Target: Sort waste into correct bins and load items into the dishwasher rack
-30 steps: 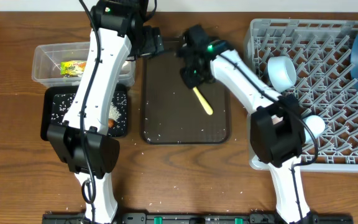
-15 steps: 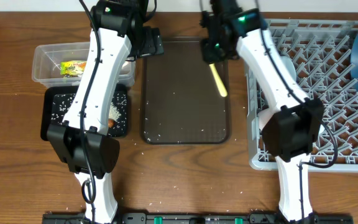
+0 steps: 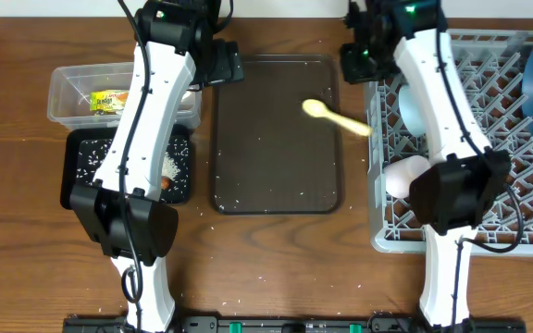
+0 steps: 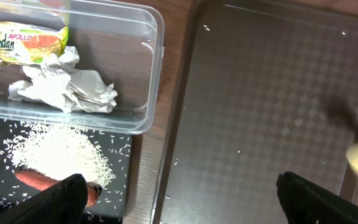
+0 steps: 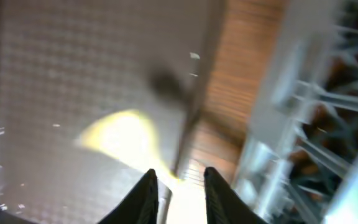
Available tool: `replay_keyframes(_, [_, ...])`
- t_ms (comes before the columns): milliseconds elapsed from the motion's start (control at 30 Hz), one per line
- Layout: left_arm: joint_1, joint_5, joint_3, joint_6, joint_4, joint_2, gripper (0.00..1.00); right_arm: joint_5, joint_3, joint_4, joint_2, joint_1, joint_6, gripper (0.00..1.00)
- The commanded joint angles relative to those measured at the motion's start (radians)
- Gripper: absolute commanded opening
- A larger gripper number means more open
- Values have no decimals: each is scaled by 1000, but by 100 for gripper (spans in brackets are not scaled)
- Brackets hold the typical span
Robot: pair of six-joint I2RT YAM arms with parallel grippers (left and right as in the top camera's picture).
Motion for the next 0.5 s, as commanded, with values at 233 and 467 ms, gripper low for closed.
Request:
replay_keyframes(233, [4,-11,5,13,-4,4,100,64,22,11,-45,-113,42,21])
replay_keyframes(467, [4,-11,5,13,-4,4,100,20,22,15,-45,-42,-30,32])
